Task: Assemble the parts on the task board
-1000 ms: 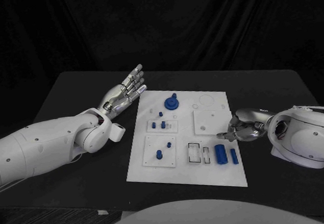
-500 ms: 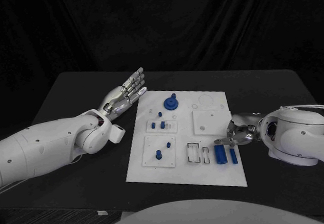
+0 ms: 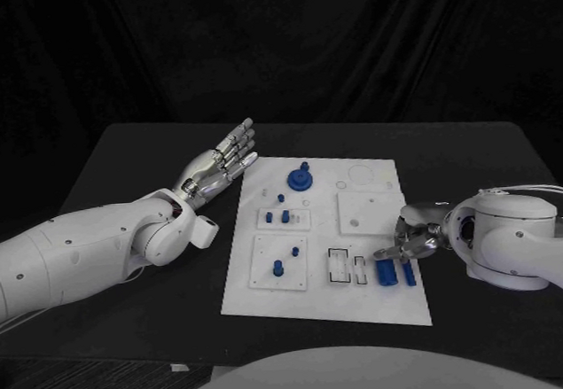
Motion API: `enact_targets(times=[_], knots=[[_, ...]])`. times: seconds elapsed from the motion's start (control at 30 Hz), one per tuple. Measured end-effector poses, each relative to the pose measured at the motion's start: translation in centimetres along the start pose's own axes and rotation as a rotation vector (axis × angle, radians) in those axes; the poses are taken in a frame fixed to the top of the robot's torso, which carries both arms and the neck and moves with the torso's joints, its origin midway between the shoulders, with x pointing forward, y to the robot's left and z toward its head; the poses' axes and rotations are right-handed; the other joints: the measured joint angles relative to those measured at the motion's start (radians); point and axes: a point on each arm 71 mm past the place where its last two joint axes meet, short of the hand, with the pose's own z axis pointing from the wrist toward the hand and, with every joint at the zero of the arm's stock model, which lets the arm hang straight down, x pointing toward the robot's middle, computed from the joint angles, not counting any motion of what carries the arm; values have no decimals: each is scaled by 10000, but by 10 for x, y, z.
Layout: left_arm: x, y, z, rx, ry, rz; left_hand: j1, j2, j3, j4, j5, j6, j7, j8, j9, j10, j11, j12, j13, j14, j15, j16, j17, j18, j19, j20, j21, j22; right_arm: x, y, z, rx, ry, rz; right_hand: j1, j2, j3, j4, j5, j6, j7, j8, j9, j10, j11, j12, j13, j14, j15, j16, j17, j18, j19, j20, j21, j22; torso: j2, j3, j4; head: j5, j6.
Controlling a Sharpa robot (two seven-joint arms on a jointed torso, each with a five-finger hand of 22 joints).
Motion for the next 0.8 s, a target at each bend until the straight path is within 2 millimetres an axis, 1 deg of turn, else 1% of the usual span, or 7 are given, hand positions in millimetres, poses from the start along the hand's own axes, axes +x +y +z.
enact_targets(times=[0.3, 0.37, 0.5, 0.63, 0.7, 0.77, 0.8], knots=[[-1, 0, -1, -12, 19, -23, 109, 3, 47, -8, 191, 36, 35, 0, 1, 0, 0, 0, 0, -30, 40, 0, 0, 0, -35, 35, 0, 1, 5, 5, 5, -69, 158, -86, -3, -2, 27, 27, 0, 0, 0, -174, -76, 0, 0, 0, 0, 0, 0, -39, -1, 0, 0, 0, -67, 0, -2, -1, 6, 8, 0], [-1, 0, -1, -12, 31, -32, 147, 40, 83, -28, 265, 97, 97, 0, 15, 0, 0, 0, -2, 0, 72, 0, 0, 1, -35, 34, 0, 1, 6, 5, 6, -71, 189, -96, 1, -82, 56, 56, 0, 0, 0, -255, -110, -1, 0, 0, -1, 0, 0, -39, -1, 1, 0, 0, -67, 0, -6, -2, 6, 1, 0], [0, 0, -1, -9, 55, -49, 227, 43, 83, -28, 344, 144, 143, 0, 28, 0, -1, 0, -4, 0, 71, 0, 1, -1, -31, 39, 0, 1, 8, 6, 8, -89, 257, -118, 95, -176, 139, 26, 0, -117, 117, -702, -347, -2, 15, 0, -1, 0, 0, -39, -1, 0, 0, 0, -162, 6, -7, -6, 6, -3, 0], [0, 0, -1, -10, 83, -72, 227, 43, 111, -55, 406, 144, 143, 0, 28, 0, -1, 0, -6, 1, 71, 0, 2, -1, -21, 93, 0, 1, 12, 8, 9, -127, 352, -135, 406, -207, 271, -50, 11, -292, 292, -1188, -635, -1, 183, 0, -1, 1, 83, -105, -1, 1, -45, 46, -219, 8, -10, -6, 3, 4, 0], [0, 0, -2, -11, 99, -84, 227, 43, 111, -56, 410, 165, 164, 0, 28, 0, -1, 0, -7, 1, 71, 0, 3, -1, -34, 106, 0, 2, 13, 8, 10, -152, 382, -140, 704, -181, 375, -154, 455, -356, 356, -1432, -781, -6, 256, 0, -1, 7, 118, -106, -1, 0, -11, 117, -236, 8, -12, -6, 2, 5, 0], [0, 0, -2, -13, 108, -92, 317, 57, 111, -56, 452, 179, 178, 0, 28, 1, -1, 0, -8, -13, 132, 0, 4, -1, -34, 106, 0, 2, 12, 10, 10, -197, 377, -131, 1077, -206, 484, -412, 1366, -433, 469, -1710, -944, -16, 311, 0, -1, 9, 196, -108, -1, 1, -19, 162, -317, 7, -12, -6, 2, 5, 0], [0, 0, -2, -17, 114, -99, 319, 55, 119, -51, 452, 179, 178, 0, 29, 0, -1, 0, -8, -1, 144, 0, 4, -1, -34, 106, 0, 2, 12, 10, 11, -223, 377, -119, 1186, -214, 532, -508, 1676, -445, 489, -1779, -969, -1, 326, 0, -2, 16, 210, -146, -1, 1, -19, 162, -317, 7, -12, -6, 2, 5, 0]])
